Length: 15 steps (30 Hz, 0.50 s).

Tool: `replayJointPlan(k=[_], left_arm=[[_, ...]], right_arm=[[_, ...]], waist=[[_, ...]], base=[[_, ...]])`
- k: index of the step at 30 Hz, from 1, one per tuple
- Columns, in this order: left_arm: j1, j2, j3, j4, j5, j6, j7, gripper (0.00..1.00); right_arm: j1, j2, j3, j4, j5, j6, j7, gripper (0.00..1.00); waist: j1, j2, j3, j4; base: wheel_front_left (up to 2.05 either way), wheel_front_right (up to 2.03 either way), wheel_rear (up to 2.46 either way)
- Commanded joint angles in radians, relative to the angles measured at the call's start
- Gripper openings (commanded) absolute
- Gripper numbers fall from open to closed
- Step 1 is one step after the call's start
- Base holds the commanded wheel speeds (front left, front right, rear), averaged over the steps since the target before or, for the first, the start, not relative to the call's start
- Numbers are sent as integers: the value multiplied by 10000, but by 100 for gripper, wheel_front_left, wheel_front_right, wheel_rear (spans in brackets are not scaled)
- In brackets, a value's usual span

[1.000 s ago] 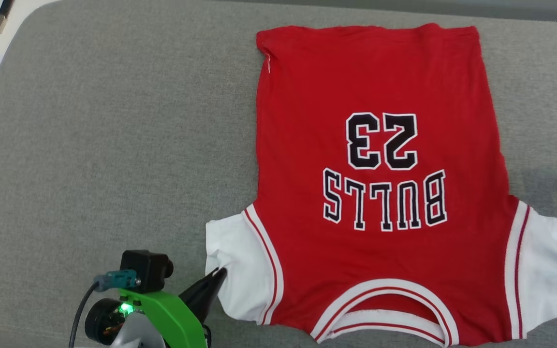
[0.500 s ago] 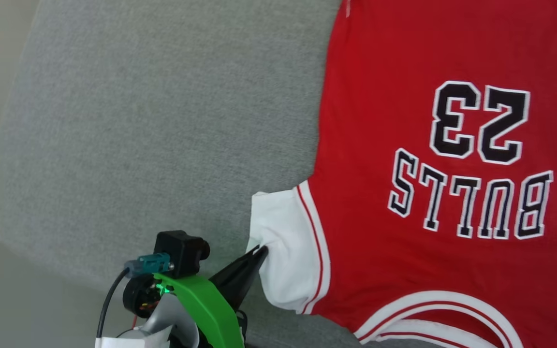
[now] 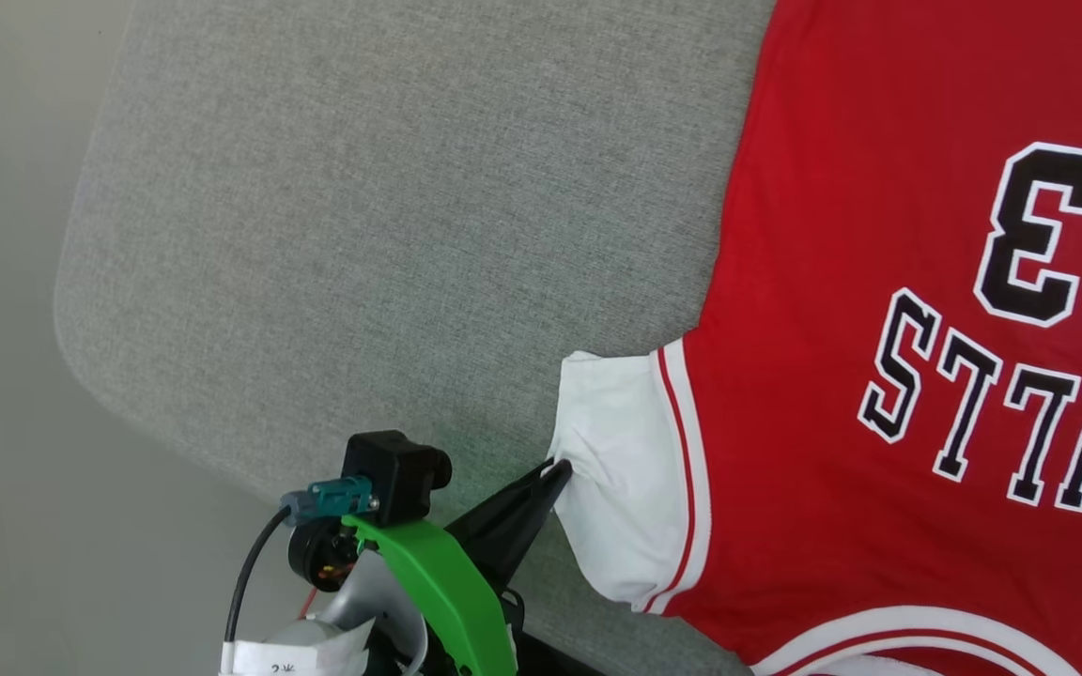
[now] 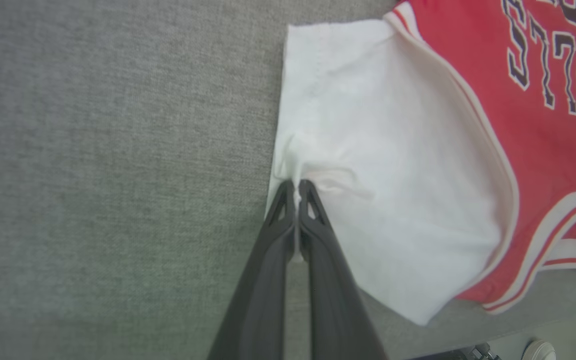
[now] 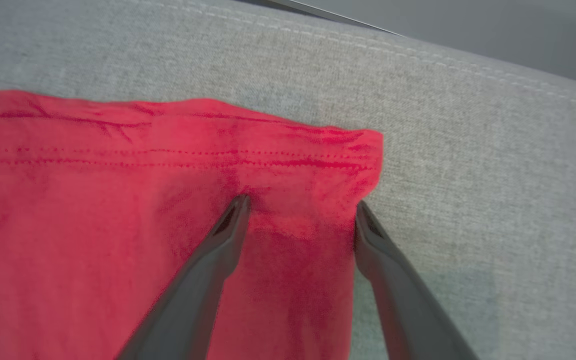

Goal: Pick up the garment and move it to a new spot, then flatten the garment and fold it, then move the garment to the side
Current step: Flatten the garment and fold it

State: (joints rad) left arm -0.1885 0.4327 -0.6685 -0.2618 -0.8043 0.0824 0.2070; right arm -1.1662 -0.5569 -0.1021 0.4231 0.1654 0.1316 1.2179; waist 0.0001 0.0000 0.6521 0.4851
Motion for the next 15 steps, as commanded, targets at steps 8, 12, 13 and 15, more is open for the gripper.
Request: replayJointPlan(k=[8, 12, 13, 15], left_arm=[[-332, -141, 19, 308, 25, -108, -137, 0], [-342, -195, 25, 345, -28, -150, -216, 0], [-341, -217, 27, 345, -43, -165, -252, 0], [-321, -259, 57, 351, -113, -168, -300, 0]], right_arm=[[586, -182, 476, 445, 209, -9, 281, 0], [802, -275, 478, 471, 311, -9, 142, 0], [888, -277, 465, 497, 350, -9, 94, 0], [1065, -265, 446, 549, 435, -9, 10, 0]], waist=[[-1, 0, 84, 238], [-1, 0, -94, 209], [-1, 0, -176, 186], [-1, 0, -357, 114]], base=[[0, 0, 0], [0, 0, 0], [0, 0, 0], [0, 0, 0]])
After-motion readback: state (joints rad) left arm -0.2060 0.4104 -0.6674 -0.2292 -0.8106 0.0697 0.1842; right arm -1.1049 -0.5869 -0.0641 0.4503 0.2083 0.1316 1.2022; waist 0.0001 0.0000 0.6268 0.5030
